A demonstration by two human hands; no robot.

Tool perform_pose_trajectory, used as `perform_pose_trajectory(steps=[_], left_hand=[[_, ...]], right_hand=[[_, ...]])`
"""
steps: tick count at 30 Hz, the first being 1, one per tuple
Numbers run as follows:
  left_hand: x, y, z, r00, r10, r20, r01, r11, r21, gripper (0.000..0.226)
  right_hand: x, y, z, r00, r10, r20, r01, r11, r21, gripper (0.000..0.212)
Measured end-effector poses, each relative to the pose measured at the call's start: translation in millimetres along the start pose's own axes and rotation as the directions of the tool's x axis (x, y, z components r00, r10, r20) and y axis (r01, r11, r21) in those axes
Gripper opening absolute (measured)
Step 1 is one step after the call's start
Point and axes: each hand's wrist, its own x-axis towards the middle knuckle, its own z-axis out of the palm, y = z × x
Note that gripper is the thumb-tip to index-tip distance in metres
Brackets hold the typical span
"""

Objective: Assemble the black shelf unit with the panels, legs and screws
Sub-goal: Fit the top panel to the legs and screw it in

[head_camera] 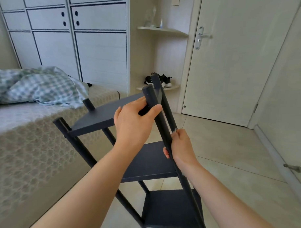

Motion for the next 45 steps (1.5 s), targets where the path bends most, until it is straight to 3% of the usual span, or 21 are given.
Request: perform_pose_trajectory(steps=[6,11,17,21,28,38,41,45], left_hand=[[2,-15,-34,0.983,-0.178,-0.049,0.165,0.965,-0.202,0.013],[-8,-37,-52,0.941,-0.33,-0.077,0.289,0.901,-0.323,0.018],[-35,-79,-70,0.867,-0.495,-0.061,0.436,0.813,-0.387,0.004],[-63,-111,-78,0.816,-0.578,0.024,0.533,0.735,-0.42,0.005],[-123,-172,-76,0.691,-0.703,0.166,0.697,0.589,-0.409,0.049],[-180,-232,-68,0.496,-0.826,0.269,0.807,0.323,-0.495,0.04],[-189,-240,-67,0.461,-0.846,0.269,0.819,0.288,-0.496,0.027],[-191,-247,-69,0.468,-0.839,0.277,0.83,0.31,-0.464,0.039]], right_hand=[[-4,-16,19,0.994,-0.078,0.077,0.084,0.994,-0.071,0.019],[-6,-10,38,0.975,-0.179,0.132,0.206,0.952,-0.226,0.017],[-12,12,50,0.948,-0.215,0.235,0.291,0.886,-0.361,0.018],[-17,35,56,0.936,-0.167,0.31,0.307,0.819,-0.486,0.017],[-30,89,53,0.897,-0.038,0.44,0.331,0.718,-0.612,0.016],[-44,159,64,0.876,-0.003,0.482,0.385,0.606,-0.696,0.015],[-48,170,66,0.873,-0.004,0.488,0.394,0.596,-0.7,0.016],[-48,175,68,0.879,-0.005,0.476,0.388,0.588,-0.71,0.018]])
